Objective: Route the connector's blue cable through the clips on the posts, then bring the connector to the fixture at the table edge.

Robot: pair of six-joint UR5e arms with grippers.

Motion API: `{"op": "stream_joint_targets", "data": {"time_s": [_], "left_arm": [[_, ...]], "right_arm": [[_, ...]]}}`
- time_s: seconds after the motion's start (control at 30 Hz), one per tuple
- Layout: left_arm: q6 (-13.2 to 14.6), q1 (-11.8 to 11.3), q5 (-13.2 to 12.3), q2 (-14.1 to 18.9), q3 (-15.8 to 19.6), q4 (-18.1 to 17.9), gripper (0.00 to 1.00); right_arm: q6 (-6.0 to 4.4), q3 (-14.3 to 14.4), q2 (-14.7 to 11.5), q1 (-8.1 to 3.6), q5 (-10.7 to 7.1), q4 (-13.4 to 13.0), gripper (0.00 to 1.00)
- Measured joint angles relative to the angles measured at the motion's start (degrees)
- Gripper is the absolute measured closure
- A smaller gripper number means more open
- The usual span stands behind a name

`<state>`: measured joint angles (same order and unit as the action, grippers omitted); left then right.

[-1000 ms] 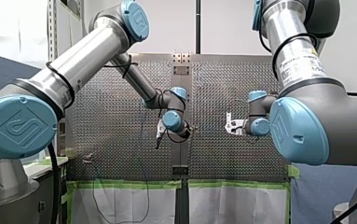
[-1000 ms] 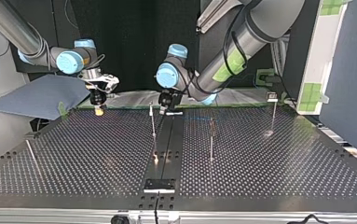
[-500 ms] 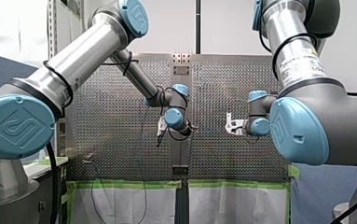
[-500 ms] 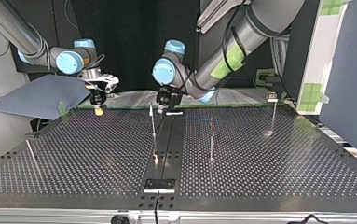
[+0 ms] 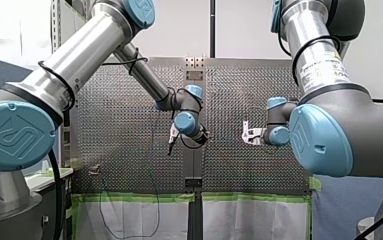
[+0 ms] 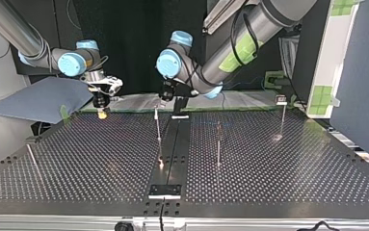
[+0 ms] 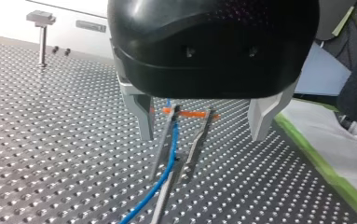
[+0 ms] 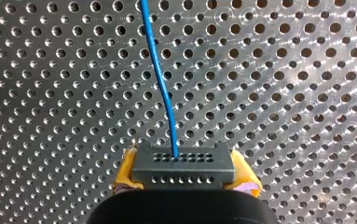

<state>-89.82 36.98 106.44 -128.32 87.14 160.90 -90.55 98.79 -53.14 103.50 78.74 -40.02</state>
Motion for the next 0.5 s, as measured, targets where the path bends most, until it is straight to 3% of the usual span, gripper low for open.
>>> {"op": "stream_joint_targets", "data": {"time_s": [0.5], "left_arm": [[0.16,1.21,-0.29,0.05,0.72,-1.77,0.00]], "right_arm": [[-0.30,-0.01,0.00,0.04,-0.07,-0.03,1.00]]}}
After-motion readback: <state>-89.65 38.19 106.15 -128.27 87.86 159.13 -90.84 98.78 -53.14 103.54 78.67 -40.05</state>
